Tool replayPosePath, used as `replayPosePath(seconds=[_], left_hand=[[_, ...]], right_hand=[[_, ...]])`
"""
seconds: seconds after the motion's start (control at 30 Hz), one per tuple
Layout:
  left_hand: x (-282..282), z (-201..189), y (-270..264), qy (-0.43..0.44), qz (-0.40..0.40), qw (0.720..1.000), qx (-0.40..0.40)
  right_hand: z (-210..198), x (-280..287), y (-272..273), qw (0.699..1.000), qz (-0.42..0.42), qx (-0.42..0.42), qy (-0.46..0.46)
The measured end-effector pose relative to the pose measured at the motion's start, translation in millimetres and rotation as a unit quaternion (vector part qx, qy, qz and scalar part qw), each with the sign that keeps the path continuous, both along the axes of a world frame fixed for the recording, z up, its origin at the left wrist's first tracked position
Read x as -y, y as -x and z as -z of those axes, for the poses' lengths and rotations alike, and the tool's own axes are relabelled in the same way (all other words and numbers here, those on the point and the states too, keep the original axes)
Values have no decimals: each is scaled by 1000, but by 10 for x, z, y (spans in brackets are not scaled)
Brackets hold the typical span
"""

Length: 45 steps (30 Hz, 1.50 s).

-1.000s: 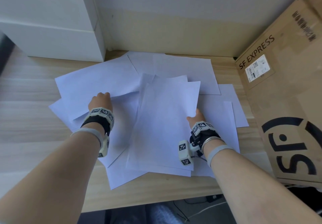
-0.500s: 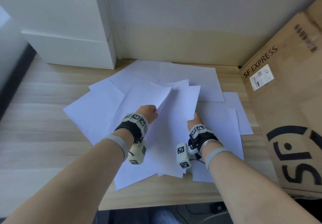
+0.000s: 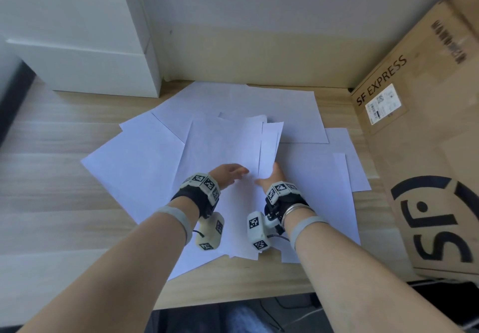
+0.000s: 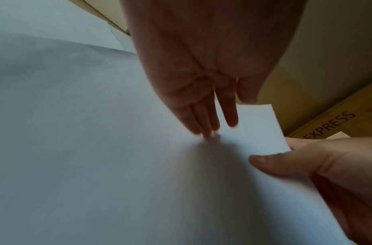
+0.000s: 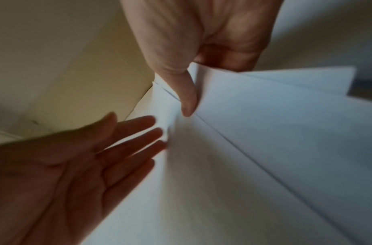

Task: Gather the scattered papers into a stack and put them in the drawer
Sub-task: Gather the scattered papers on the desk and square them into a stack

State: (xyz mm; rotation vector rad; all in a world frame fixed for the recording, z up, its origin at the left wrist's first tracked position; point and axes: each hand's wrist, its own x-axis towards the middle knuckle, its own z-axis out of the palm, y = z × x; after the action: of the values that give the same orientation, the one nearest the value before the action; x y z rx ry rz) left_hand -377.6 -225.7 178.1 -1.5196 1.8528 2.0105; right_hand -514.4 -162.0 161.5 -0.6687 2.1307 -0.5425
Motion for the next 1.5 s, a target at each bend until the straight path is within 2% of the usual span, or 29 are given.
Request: replayPosePath(seconds=[0.03, 0.1, 0.17, 0.2, 0.23, 0.3, 0.37, 0.47, 0.77, 0.9, 1.03, 1.13, 1.2, 1.33, 1.5], left_hand=[[64, 20, -57, 69, -24, 997, 17], [219, 39, -208, 190, -119, 972, 73], [352, 9, -382, 240, -198, 941, 131], [402, -16, -460, 225, -224, 938, 139], [455, -24, -526, 194, -247, 943, 114], [543, -21, -628, 115, -271, 956, 2], [596, -77, -697, 83, -274, 957, -48], [671, -214, -697, 96, -277, 955, -48], [755, -912, -489, 150, -307, 908, -245], [704, -1056, -454, 147, -283, 907, -273], [698, -1081, -434, 145, -256, 919, -263], [711, -1059, -414, 139, -251, 924, -254], [720, -1055, -386, 138, -272, 917, -255], [769, -1231, -308, 138, -324, 881, -315], [865, -1469, -200, 154, -358, 869, -303]], right_hand=[[-24, -3, 3, 1000, 1, -6, 13], [-97, -2, 24, 999, 10, -8, 46], [-197, 20, 67, 996, 25, -4, 87], [-261, 35, 90, 994, 30, -2, 104], [-335, 51, 110, 992, 31, -1, 123], [-493, 89, 155, 986, 24, 0, 164], [-654, 138, 185, 980, 15, 4, 200], [-828, 223, 196, 974, 25, 25, 223], [-1277, 314, 144, 947, 95, 68, 301], [-1400, 281, 97, 941, 115, 64, 310], [-1432, 284, 74, 940, 128, 91, 304], [-1393, 298, 73, 945, 121, 79, 293], [-1359, 311, 84, 944, 121, 74, 297], [-1380, 371, 126, 948, 115, 74, 288], [-1452, 475, 125, 948, 106, 82, 289]])
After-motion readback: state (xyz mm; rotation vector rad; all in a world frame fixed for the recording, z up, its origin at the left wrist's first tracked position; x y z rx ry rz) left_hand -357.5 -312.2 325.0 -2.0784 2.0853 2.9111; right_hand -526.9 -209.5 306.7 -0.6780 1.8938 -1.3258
